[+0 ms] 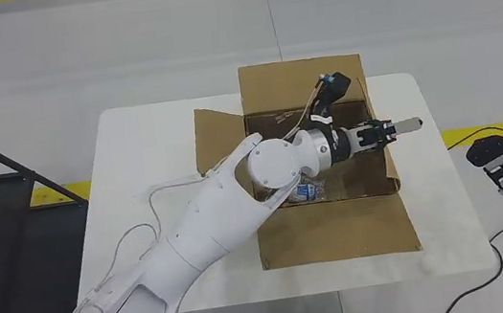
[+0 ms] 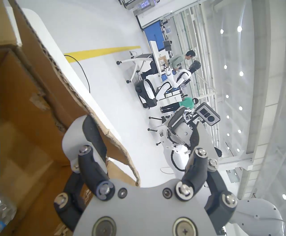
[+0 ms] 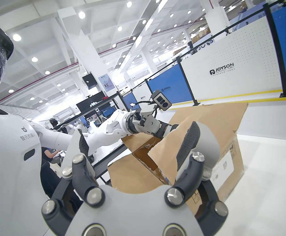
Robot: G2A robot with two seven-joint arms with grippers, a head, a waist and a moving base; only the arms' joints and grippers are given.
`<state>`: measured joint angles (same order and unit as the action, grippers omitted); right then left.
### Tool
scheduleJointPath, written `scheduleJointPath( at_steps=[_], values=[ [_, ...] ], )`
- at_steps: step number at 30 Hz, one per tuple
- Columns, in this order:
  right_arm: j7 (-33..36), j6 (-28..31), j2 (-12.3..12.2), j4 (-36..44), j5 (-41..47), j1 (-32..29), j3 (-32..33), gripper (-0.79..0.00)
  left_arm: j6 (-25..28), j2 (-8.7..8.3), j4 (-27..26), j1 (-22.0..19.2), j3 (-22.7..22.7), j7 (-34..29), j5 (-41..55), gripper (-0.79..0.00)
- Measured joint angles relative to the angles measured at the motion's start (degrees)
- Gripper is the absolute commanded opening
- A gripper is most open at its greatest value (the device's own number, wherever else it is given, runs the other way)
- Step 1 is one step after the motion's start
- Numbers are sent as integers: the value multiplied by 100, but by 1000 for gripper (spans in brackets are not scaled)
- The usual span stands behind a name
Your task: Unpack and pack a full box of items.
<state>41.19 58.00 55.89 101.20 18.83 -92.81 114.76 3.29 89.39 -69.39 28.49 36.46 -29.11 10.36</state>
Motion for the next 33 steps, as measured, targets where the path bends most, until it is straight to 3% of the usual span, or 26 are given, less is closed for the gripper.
scheduleJointPath(
  at_steps=[8, 17, 26, 33],
  values=[
    [-113, 0, 108, 57, 127, -347, 482, 0, 491, 507, 979, -381, -480, 135, 429, 0],
    [131, 0, 232, -79, 347, -367, 569, 0, 629, 997, 1976, -606, -805, 89, 618, 0],
    [514, 0, 305, -265, 451, -117, 399, 0, 750, 1336, 2648, -696, -884, -21, 622, 0],
    [509, 0, 305, -425, 323, 50, 232, 0, 998, 1472, 2868, -733, -738, -151, 693, 0]
  ],
)
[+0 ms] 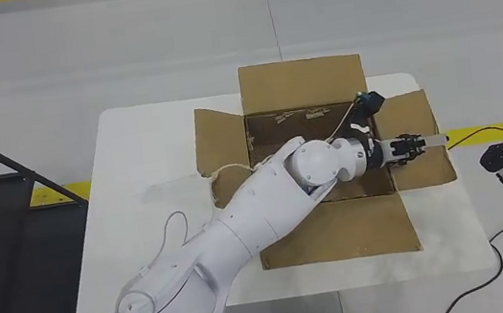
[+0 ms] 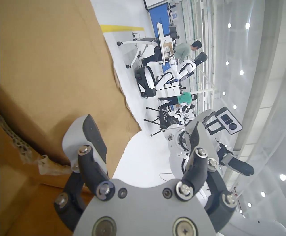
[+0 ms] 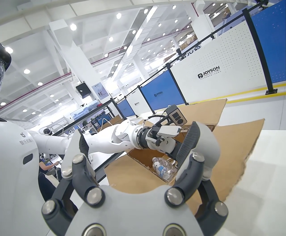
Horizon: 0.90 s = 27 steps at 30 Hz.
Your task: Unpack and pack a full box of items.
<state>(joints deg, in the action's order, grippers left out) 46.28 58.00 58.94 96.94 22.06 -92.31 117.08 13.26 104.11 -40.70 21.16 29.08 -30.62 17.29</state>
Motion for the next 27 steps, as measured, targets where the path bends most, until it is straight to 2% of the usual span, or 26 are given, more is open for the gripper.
scheduleJointPath(
  at_steps=[4, 7, 10, 12, 16, 20, 22, 27],
  values=[
    [0, 0, -6, -136, -72, 92, -57, 0, 162, -36, -110, -36, 224, -45, -21, 0],
    [0, 0, -10, -234, -117, 183, -130, 0, 253, -150, -380, -23, 491, -1, -157, 0],
    [0, 0, -18, -307, -152, 291, -233, 0, 241, -354, -858, 93, 851, 42, -460, 0],
    [0, 0, -27, -337, -194, 366, -339, 0, 111, -543, -1389, 294, 1155, 58, -801, 0],
    [56, -56, -63, -365, -345, 548, -598, 0, -378, -964, -2892, 1031, 1906, -90, -1590, 0],
    [173, -235, -101, -255, -601, 814, -828, 0, -1011, -1386, -5023, 2250, 2867, -511, -2531, 0],
    [196, -386, -117, -120, -916, 954, -884, 0, -1213, -1534, -5983, 2839, 3301, -783, -2879, 0],
    [14, -833, -121, 257, -1637, 1282, -1172, 0, -1353, -1758, -7654, 3991, 4141, -1189, -3352, 0]
  ],
)
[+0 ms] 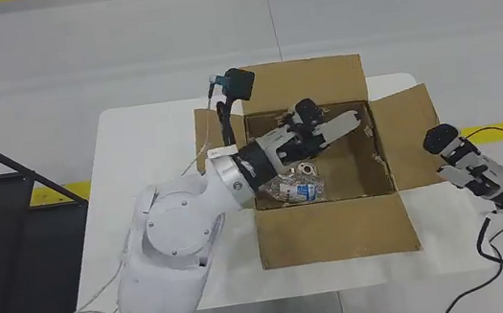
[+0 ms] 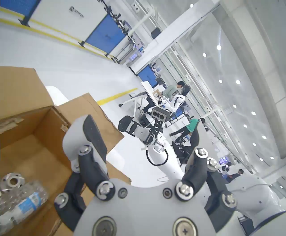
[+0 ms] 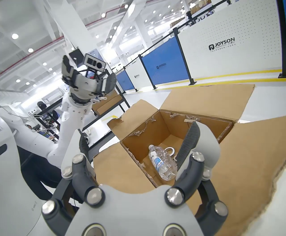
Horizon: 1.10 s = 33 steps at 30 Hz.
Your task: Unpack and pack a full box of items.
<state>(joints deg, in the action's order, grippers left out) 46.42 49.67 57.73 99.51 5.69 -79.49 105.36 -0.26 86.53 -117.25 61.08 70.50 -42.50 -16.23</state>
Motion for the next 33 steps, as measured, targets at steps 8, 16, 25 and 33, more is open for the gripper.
scheduleJointPath(
  at_steps=[8, 16, 25, 33],
  values=[
    [28, -387, -38, 95, -317, 509, -450, 0, -11, -219, -1261, 1465, 1512, -190, 249, 0],
    [504, -498, -125, 356, -400, 546, -614, 0, -179, -341, -1195, 2766, 2959, -447, 1553, 0],
    [473, -640, -164, 465, -414, 484, -762, 0, -157, -413, -858, 3219, 3227, -759, 2091, 0],
    [476, -638, -163, 463, -411, 485, -760, 0, -159, -412, -862, 3214, 3230, -730, 2083, 0]
  ],
)
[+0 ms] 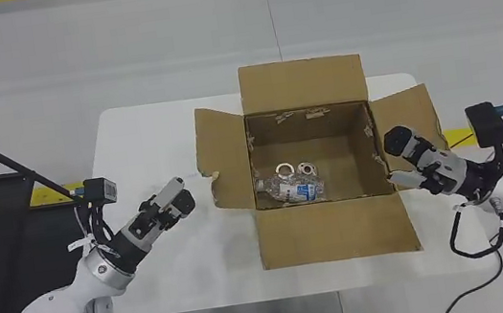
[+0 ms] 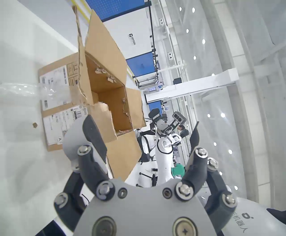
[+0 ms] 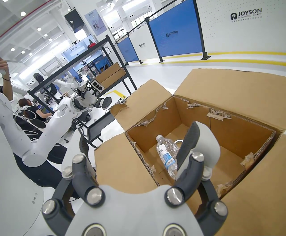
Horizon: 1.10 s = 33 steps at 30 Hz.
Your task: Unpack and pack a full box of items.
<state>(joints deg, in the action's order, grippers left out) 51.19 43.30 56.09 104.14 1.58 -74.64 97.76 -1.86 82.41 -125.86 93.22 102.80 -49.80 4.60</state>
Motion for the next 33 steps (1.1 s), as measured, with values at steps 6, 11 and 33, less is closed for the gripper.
scheduleJointPath(
  at_steps=[6, 11, 33],
  values=[
    [0, 0, 0, 0, 0, 0, 0, 0, -164, 2, 98, 30, -152, 238, -91, 0],
    [0, 0, 0, 0, 0, 0, 0, 0, -390, -17, 86, 153, -599, 731, -521, 0],
    [0, 0, 0, 0, 0, 0, 0, 0, -414, -14, 84, 821, -2396, 3547, -3268, 0]
  ],
)
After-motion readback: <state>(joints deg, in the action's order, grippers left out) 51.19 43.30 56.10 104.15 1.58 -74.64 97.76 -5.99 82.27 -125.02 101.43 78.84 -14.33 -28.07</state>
